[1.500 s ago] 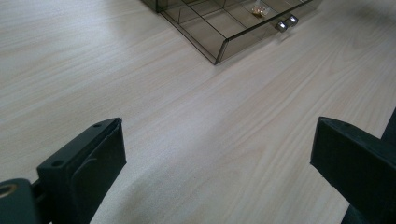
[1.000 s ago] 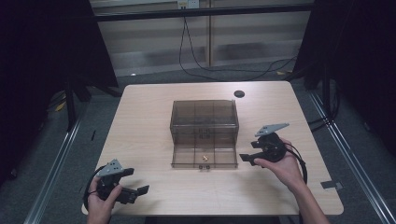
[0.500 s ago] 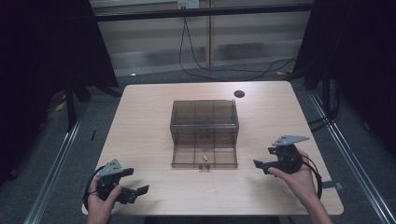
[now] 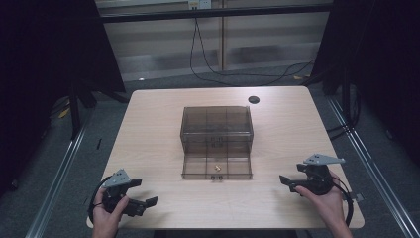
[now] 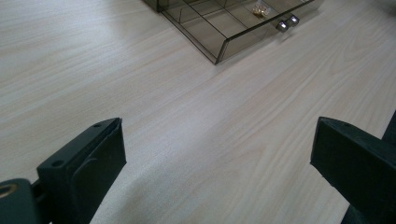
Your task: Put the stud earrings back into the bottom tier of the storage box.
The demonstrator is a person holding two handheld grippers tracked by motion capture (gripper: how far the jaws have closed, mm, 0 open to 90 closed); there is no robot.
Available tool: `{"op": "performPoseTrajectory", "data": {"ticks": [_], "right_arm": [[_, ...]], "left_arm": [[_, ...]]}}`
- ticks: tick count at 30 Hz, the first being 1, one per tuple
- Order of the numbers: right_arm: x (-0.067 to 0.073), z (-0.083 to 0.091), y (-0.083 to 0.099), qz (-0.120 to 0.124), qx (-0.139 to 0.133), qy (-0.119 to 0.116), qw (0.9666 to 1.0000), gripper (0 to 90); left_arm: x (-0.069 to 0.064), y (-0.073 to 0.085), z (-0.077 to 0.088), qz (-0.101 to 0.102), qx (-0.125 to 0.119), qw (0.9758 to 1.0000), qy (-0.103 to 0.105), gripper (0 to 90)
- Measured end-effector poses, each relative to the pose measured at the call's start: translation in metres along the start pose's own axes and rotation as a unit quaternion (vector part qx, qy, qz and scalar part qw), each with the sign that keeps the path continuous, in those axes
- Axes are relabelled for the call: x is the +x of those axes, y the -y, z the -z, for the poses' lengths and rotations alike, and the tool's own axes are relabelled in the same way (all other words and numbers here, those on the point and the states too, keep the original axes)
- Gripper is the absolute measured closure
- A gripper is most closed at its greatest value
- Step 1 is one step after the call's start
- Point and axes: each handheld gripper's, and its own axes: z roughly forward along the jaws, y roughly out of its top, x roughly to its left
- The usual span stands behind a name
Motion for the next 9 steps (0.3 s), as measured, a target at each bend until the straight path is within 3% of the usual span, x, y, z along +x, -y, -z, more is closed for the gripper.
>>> {"op": "performPoseTrajectory", "data": {"ticks": [4,6,9], "right_arm": [[-0.0040,-0.0031,0.0080,-0.004,0.012,0.009,0.9999,22.2],[-0.0054,-0.0043,0.0090,-0.006,0.004,0.027,0.9996,20.2],[-0.0080,-0.0080,0.0092,-0.009,0.004,0.029,0.9995,19.4]], "left_arm": [[0.0000,-0.0001,0.0001,0.001,-0.002,1.0000,-0.001,3.1],[0.0002,0.0000,-0.0003,0.003,-0.001,1.0000,0.000,3.1],[0.0004,-0.0002,0.0001,0.002,-0.002,1.0000,0.000,3.1]]}}
